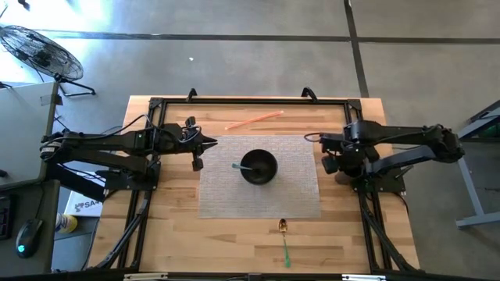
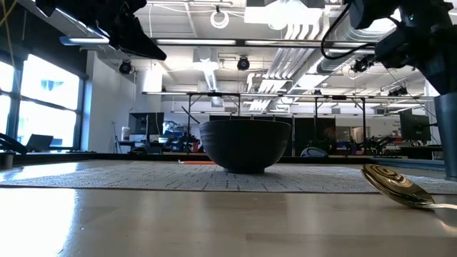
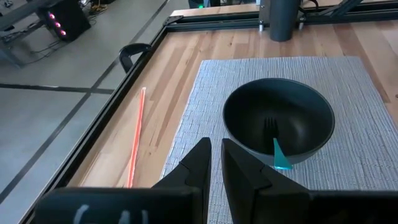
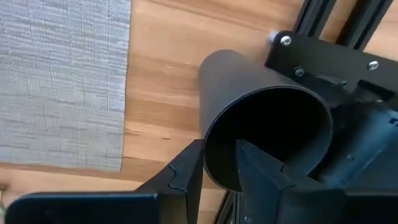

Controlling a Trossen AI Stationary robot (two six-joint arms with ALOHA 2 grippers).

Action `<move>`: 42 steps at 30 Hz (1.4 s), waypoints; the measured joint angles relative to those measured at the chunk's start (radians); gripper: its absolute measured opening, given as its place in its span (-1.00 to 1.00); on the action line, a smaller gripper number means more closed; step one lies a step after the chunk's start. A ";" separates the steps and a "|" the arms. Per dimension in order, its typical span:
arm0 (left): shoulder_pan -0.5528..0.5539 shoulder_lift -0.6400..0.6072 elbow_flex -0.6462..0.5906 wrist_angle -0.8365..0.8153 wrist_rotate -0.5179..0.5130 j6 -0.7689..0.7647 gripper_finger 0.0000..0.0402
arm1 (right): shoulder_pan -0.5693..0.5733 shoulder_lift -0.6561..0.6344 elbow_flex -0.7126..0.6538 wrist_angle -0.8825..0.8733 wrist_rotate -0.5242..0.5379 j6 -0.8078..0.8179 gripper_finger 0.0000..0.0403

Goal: Pick & Place Utensil
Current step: Put the black cup on the mat to the right of the black bowl

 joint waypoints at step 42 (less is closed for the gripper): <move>0.000 0.000 0.001 0.000 0.000 0.000 -0.83 | 0.000 0.005 -0.076 0.131 -0.023 -0.034 -0.95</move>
